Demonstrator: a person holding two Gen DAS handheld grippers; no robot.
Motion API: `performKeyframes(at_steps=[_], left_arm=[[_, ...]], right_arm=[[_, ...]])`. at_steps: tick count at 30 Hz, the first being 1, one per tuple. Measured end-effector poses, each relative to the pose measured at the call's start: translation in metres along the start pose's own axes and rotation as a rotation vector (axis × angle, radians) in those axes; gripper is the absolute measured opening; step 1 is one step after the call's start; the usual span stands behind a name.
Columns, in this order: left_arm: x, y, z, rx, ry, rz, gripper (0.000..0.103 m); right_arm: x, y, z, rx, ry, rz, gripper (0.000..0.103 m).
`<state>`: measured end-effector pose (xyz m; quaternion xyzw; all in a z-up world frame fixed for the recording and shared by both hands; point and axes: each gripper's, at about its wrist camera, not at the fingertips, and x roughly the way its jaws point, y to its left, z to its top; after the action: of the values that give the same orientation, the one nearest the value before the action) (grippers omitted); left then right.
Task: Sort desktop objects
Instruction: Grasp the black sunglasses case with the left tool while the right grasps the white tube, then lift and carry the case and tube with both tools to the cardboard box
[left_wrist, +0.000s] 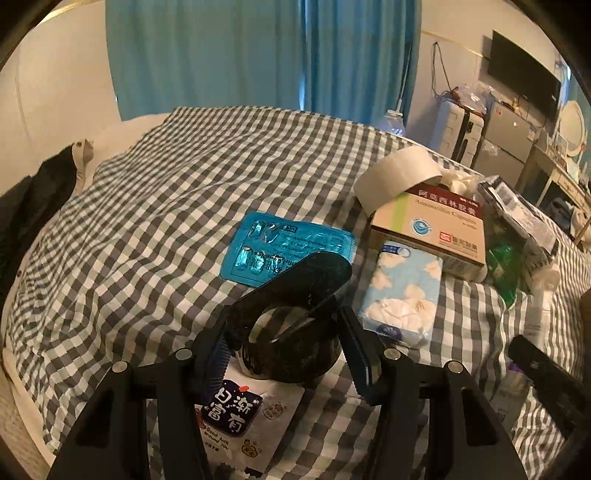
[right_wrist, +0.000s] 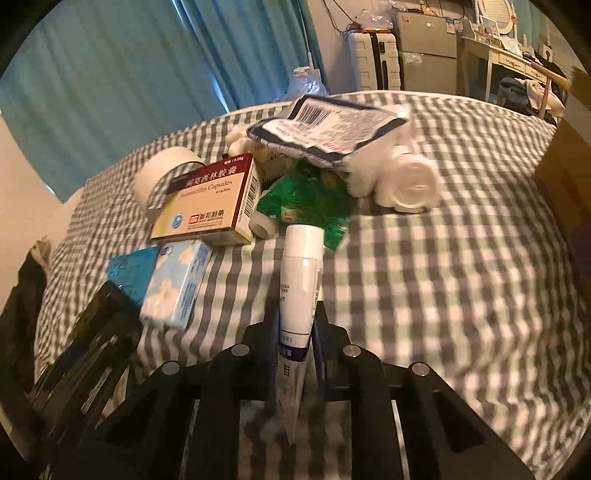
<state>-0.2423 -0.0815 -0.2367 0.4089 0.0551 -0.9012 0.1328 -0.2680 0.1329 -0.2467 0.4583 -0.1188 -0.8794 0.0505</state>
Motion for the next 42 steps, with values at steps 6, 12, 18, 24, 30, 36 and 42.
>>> performKeyframes(at_steps=[6,12,18,24,30,36,42], left_arm=[[-0.021,-0.011,-0.008,0.050,-0.067,-0.028,0.053],[-0.040,-0.012,-0.016,0.079,-0.083,-0.077,0.038],[-0.050,-0.009,-0.022,0.096,-0.088,-0.157,0.015],[-0.069,-0.006,-0.027,0.100,-0.084,-0.207,0.013],[-0.090,0.000,-0.025,0.091,-0.103,-0.258,0.013],[-0.082,-0.002,-0.026,0.064,-0.105,-0.228,0.090],[-0.045,-0.011,-0.024,0.120,-0.068,-0.130,0.090]], right_arm=[[-0.044,-0.007,-0.010,-0.047,-0.004,-0.006,0.016],[-0.076,-0.025,-0.031,-0.033,0.020,0.009,0.016],[-0.099,-0.040,-0.064,-0.007,0.040,0.001,0.016],[-0.126,-0.056,-0.077,0.017,0.027,-0.009,0.016],[-0.144,-0.054,-0.078,0.006,-0.001,0.004,0.016],[-0.139,-0.054,-0.082,-0.004,0.015,0.007,0.016],[-0.124,-0.062,-0.082,0.003,0.038,0.000,0.016]])
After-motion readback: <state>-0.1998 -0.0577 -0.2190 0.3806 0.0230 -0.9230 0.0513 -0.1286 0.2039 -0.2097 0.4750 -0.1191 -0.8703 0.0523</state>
